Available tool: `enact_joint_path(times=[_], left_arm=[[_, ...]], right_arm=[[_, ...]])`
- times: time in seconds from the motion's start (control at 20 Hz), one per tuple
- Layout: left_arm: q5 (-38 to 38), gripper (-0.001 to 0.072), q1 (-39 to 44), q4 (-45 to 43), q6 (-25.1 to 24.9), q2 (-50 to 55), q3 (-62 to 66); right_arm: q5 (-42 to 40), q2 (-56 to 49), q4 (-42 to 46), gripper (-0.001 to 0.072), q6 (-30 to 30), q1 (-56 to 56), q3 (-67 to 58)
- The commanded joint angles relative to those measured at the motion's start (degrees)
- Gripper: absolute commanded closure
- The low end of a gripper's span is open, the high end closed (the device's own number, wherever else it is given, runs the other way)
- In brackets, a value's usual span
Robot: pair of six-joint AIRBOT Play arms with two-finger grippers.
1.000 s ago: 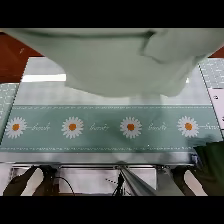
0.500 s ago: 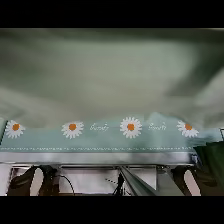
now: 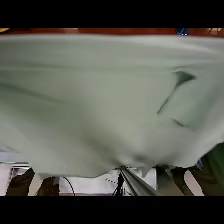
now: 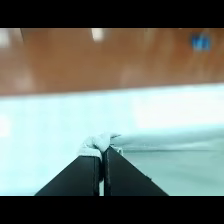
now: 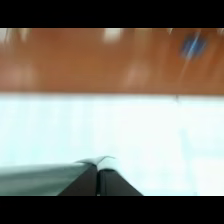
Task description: Fold the shirts.
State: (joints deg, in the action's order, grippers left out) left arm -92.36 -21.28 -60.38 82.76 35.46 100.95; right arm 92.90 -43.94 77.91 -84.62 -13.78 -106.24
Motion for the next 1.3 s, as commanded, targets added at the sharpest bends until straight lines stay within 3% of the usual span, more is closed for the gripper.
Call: enact_joint_path(times=[0.0,0.1,0.4,0.85,1.05,1.25], left_arm=[[-4.15,0.0685,1.18,0.44,-0.85,6.49,-4.85],[-3.17,0.0685,2.12,2.93,-1.29,11.85,-9.09],[11.3,0.0685,6.86,3.37,-3.26,32.22,-15.06],[31.34,0.0684,12.57,3.39,-9.09,52.37,-15.06],[36.11,0.0684,14.75,3.39,-9.07,57.75,-15.06],[36.22,0.0684,15.04,3.39,-7.52,61.79,-15.04]], right_arm=[[6.01,-10.56,-2.19,0.069,0.85,3.04,-0.13],[4.39,-18.25,-2.19,0.069,0.85,5.77,-0.13],[-10.29,-39.36,-2.84,0.0689,-0.28,8.66,-0.11],[-33.62,-55.04,-8.92,0.0688,-1.29,8.66,-0.11],[-34.47,-60.15,-8.68,0.0688,-2.19,8.66,-0.11],[-33.59,-63.45,-8.35,0.0688,-2.43,8.66,-0.11]])
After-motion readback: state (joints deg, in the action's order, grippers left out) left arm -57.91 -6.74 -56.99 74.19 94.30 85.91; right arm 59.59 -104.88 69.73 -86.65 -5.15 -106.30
